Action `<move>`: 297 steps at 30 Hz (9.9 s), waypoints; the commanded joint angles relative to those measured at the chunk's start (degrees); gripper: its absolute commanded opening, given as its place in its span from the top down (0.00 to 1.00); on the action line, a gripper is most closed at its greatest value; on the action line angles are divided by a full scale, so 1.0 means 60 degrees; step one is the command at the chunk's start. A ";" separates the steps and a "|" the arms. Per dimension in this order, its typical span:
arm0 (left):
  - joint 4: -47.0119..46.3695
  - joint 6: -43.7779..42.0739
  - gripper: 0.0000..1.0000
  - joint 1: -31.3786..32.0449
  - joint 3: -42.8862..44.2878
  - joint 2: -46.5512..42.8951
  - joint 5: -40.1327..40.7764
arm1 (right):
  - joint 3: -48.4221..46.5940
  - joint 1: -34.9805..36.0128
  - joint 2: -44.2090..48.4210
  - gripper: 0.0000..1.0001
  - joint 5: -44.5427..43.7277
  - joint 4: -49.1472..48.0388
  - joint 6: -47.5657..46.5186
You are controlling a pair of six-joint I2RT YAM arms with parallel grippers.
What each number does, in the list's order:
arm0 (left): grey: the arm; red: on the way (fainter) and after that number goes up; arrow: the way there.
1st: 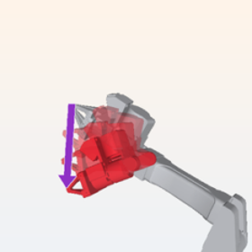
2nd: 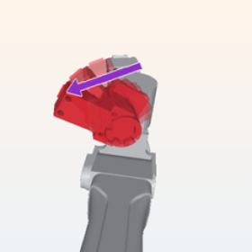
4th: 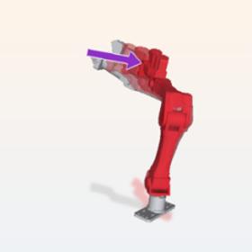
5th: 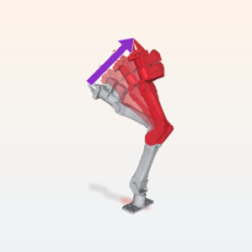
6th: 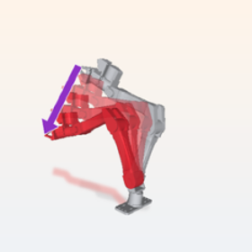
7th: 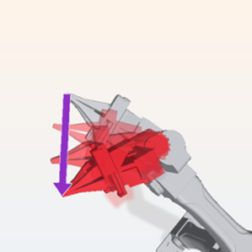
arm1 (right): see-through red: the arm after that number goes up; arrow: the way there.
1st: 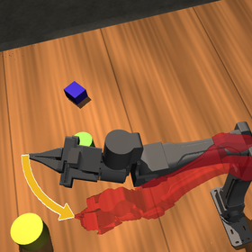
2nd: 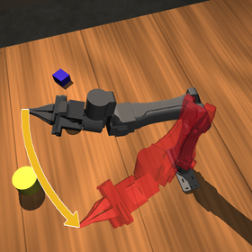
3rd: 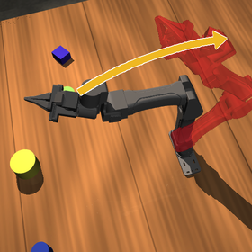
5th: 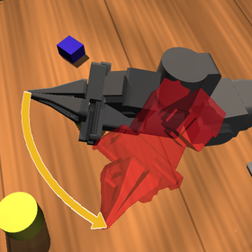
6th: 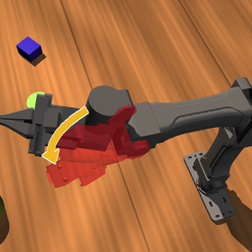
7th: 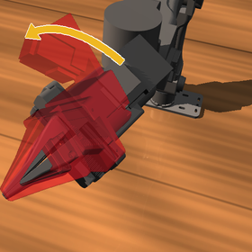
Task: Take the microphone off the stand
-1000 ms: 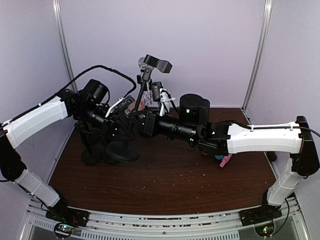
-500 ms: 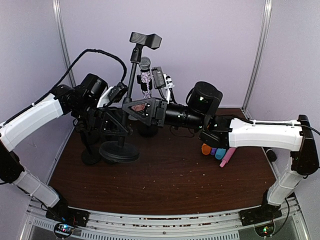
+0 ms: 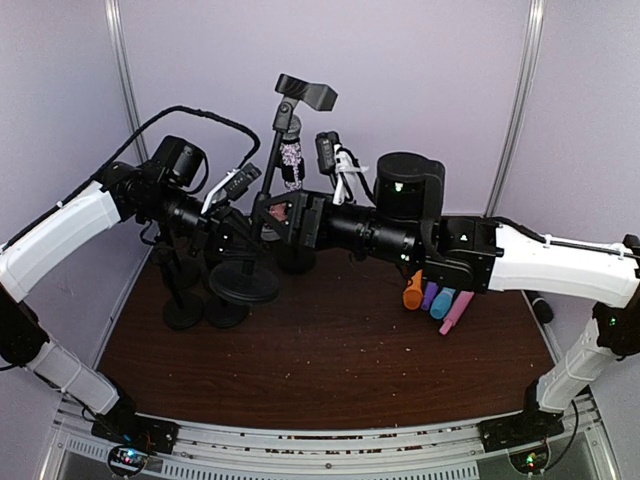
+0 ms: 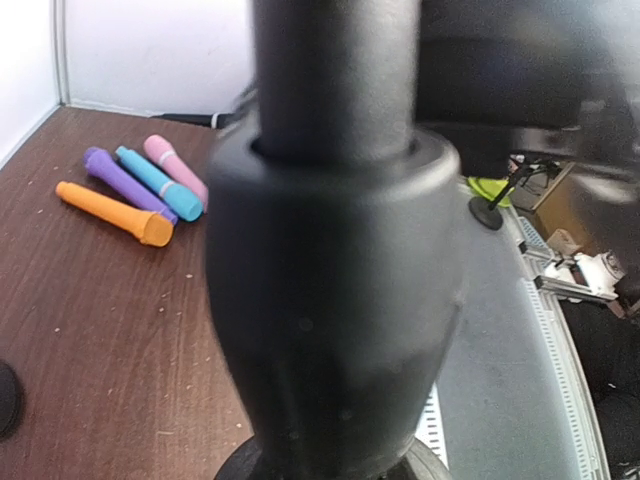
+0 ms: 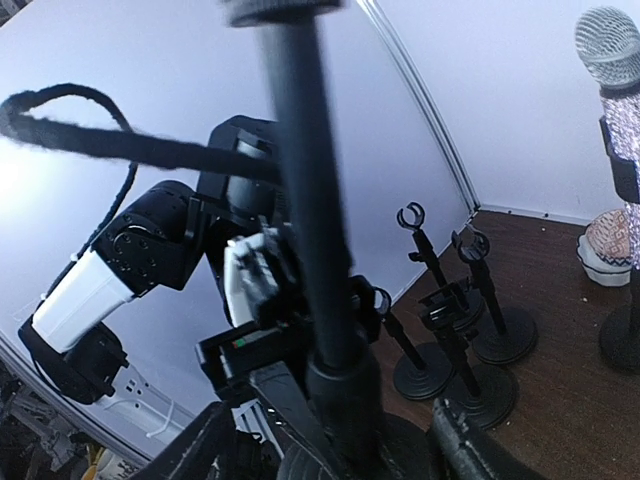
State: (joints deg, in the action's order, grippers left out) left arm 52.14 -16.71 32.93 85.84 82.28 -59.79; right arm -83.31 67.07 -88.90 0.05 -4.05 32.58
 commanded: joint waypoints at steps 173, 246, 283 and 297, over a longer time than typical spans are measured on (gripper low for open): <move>0.0057 0.0337 1.00 -0.0040 0.0171 -0.1026 -0.3344 | -0.1160 -0.0915 -0.1133 0.22 0.5615 -0.1342 0.1224; 0.1359 -0.1306 0.02 -0.2968 -0.0407 -0.2283 0.1780 | -0.3140 -0.0757 -0.7456 0.83 -0.4838 -0.1549 -0.3503; 0.0934 -0.0701 0.02 -0.3058 -0.0031 -0.2207 0.2159 | -0.5367 -0.2820 -0.4732 0.00 -0.1941 0.2250 -0.4607; 0.0934 -0.0760 0.02 -0.3091 -0.0039 -0.2119 0.1997 | -0.7304 -0.3390 -0.6519 0.02 -0.1769 0.1753 -0.4971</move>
State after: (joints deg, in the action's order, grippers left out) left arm 59.68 -21.43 14.94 84.79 69.45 -46.92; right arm -123.31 47.62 -126.10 -10.26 9.21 4.25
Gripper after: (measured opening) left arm 0.978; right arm 0.998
